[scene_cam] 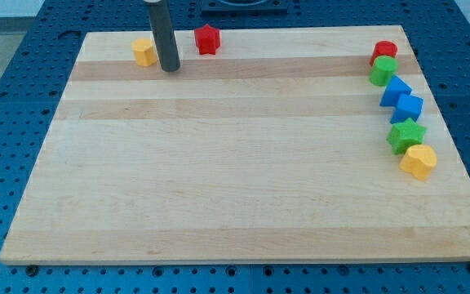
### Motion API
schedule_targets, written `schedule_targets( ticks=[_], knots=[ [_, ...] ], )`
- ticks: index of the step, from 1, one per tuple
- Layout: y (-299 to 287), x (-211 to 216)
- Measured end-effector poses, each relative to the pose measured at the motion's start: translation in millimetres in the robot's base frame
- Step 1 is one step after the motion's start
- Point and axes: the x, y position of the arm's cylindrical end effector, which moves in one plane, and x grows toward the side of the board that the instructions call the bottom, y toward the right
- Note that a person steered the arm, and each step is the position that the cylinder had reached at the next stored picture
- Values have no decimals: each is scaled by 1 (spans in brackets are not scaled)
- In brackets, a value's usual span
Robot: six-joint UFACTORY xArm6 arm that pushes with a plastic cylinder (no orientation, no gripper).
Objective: Nudge the red star right a bit
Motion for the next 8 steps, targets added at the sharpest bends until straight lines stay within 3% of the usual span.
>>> schedule_targets(
  ticks=[8],
  knots=[
    [2, -64]
  ],
)
